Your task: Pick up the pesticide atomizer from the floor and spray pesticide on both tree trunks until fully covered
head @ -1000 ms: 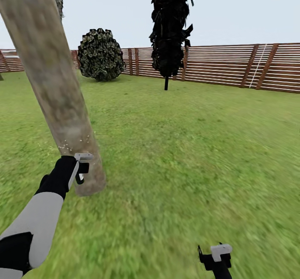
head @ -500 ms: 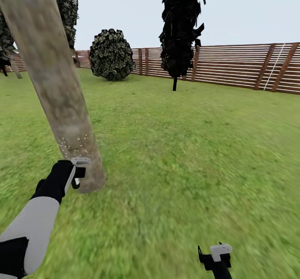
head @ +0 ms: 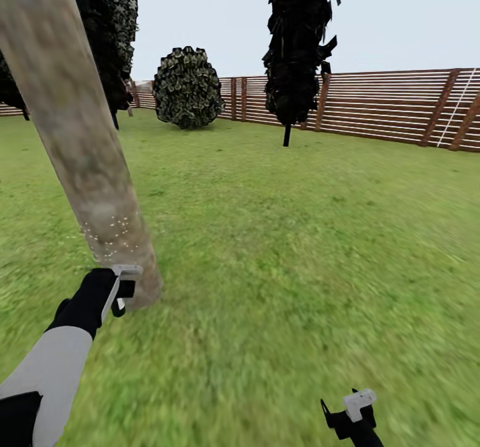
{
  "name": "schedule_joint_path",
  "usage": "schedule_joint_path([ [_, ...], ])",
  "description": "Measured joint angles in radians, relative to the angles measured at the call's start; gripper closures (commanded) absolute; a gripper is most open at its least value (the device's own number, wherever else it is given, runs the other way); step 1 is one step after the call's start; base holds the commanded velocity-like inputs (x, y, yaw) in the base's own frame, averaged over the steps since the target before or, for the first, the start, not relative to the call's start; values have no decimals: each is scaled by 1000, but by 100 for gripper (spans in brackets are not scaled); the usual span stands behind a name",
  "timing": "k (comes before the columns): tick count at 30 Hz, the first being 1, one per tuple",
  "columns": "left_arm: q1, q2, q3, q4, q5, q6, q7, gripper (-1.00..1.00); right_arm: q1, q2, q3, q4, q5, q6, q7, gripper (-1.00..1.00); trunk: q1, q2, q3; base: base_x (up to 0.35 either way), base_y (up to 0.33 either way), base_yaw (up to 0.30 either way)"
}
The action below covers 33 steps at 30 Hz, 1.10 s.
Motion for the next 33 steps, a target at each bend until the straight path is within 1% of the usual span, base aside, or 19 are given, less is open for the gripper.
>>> schedule_joint_path([
  [1, 0, -4, 1, 2, -3, 0, 0, 100, 0, 0, 0, 0, 0, 0, 0, -100, 0, 0, 0, 2, -271, 53],
  [3, 0, 0, 4, 3, -9, 0, 0, 100, 0, 1, 0, 0, 0, 0, 1, -100, 0, 0, 0, 9, -271, 162],
  [6, 2, 20, 7, 5, -16, -1, 0, 100, 0, 1, 0, 1, 0, 0, 1, -100, 0, 0, 0, 67, -271, 245],
  [7, 11, 35, 9, 5, -20, -2, 0, 100, 0, 1, 0, 1, 0, 0, 1, -100, 0, 0, 0, 116, -269, 268],
  [9, 28, 51, 11, 4, -17, -3, 0, 100, 0, 1, 0, 1, 0, 0, 1, -100, 0, 0, 0, 170, -244, 275],
  [10, 32, 53, 9, 5, -12, -3, 0, 100, 0, 1, 0, 1, 0, 0, 0, -100, 0, 0, 0, 202, -223, 277],
  [13, 35, 48, 4, 4, -10, -4, 0, 100, 0, 1, 0, 1, 0, 0, 0, -100, 0, 0, 0, 225, -205, 219],
  [16, 35, 36, 4, 4, -8, -4, 1, 100, 0, 1, 0, 0, 0, 0, -1, -100, 0, 0, 0, 240, -188, 41],
  [18, 35, 33, 4, 3, -9, -4, 1, 100, 0, 1, 0, 0, 0, 0, -1, -100, 0, 0, 0, 241, -185, 9],
  [21, 35, 35, 5, 3, -14, -5, 1, 100, 0, 1, 0, 0, 0, 0, -1, -100, 0, 0, 0, 242, -184, 2],
  [23, 35, 45, 8, 4, -16, -5, 0, 100, 0, 1, 0, 0, 0, 0, -1, -100, 0, 0, 0, 241, -185, 0],
  [24, 35, 53, 10, 4, -20, -5, 0, 100, 0, 1, 0, 0, 0, 0, -1, -100, 0, 0, 0, 232, -193, 0],
  [26, 36, 57, 8, 5, -14, -5, 0, 100, 0, 1, 0, 0, 0, 0, -1, -100, 0, 0, 0, 206, -210, 0],
  [28, 37, 54, 5, 6, -13, -5, 3, 100, 0, 1, 0, 0, 0, 0, -1, -100, 0, 0, 0, 186, -223, 0],
  [30, 37, 46, 3, 6, -13, -5, 10, 100, 0, 1, 0, 0, 0, 0, -1, -100, 0, 0, 0, 177, -229, 17],
  [33, 37, 44, 4, 6, -11, -5, 13, 100, 0, 1, 0, 1, 0, 0, -1, -100, 0, 0, 0, 174, -231, 177],
])
